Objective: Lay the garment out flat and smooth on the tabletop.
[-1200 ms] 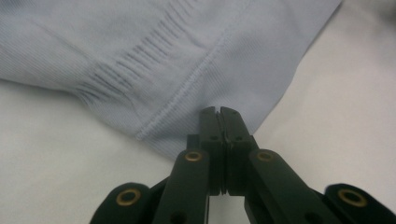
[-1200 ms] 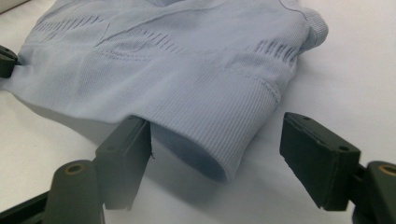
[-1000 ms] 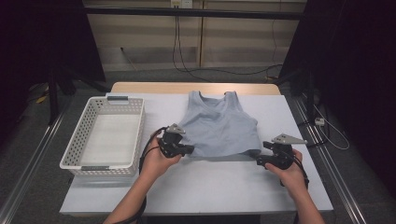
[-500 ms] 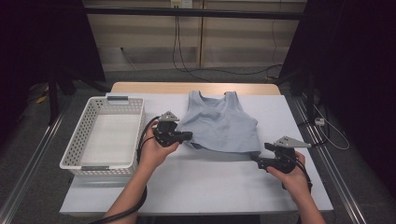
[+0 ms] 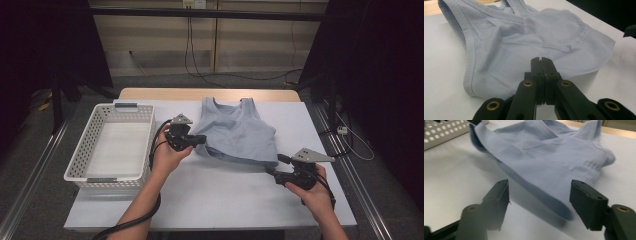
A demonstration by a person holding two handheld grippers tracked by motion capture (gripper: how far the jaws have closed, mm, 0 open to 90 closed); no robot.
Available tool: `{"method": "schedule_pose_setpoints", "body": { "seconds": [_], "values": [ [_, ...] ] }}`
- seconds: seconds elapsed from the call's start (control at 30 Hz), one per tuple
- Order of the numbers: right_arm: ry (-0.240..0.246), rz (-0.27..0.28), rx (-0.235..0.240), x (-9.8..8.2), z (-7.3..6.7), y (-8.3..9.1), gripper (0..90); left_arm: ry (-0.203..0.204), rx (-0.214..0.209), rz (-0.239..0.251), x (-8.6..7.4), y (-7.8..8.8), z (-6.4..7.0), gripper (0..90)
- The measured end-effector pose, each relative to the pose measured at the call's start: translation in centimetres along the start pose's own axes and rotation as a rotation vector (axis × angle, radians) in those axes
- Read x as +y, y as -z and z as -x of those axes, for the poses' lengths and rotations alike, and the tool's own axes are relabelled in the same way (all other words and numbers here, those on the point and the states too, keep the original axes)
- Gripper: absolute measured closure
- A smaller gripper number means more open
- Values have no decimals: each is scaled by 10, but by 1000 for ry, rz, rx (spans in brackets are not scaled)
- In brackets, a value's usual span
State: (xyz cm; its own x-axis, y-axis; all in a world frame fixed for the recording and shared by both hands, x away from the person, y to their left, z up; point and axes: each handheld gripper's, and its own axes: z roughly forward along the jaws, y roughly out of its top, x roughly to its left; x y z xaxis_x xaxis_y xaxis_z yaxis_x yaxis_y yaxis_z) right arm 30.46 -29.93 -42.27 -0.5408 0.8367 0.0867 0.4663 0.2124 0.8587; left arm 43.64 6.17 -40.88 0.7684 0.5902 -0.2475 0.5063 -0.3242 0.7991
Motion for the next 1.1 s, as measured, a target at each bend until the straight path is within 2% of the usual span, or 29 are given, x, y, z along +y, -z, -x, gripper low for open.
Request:
{"method": "schedule_pose_setpoints", "body": {
  "seconds": [0.13, 0.17, 0.3, 0.4, 0.6, 0.73, 0.87, 0.93, 0.97, 1.0, 1.07, 1.1],
  "values": [
    [30, -15, 59, 3, -7, -4, 488, 3, 12, 10, 1, 1, -1, 894],
    [50, -23, 82, 3, -10, -7, 510, 6, 11, 13, 2, 1, -2, 894],
    [68, -69, 104, 1, -15, -19, 581, 7, 7, 15, 2, 2, -1, 894],
    [63, -114, 81, -3, -12, -33, 586, 9, 6, 14, 1, 1, -1, 894],
    [40, -144, 29, -4, 0, -54, 577, 7, 9, 16, -1, 4, 0, 894],
    [41, -164, -20, -6, 7, -62, 555, -3, 12, 1, -3, 4, 2, 894],
    [36, -188, -31, -7, 9, -67, 583, -4, 13, 1, -5, 5, 3, 894],
    [54, -192, -45, -8, 9, -69, 656, -3, 16, 5, -7, 7, 4, 894],
    [59, -201, -46, -6, 10, -70, 726, -6, 19, 6, -8, 7, 4, 894],
    [55, -202, -28, -6, 10, -70, 839, -7, 21, 4, -8, 8, 4, 894],
    [52, -202, -9, -6, 11, -71, 899, -3, 27, 6, -10, 10, 4, 894],
    [46, -208, 5, -5, 12, -71, 900, -2, 27, 9, -11, 11, 4, 893]
  ]
}}
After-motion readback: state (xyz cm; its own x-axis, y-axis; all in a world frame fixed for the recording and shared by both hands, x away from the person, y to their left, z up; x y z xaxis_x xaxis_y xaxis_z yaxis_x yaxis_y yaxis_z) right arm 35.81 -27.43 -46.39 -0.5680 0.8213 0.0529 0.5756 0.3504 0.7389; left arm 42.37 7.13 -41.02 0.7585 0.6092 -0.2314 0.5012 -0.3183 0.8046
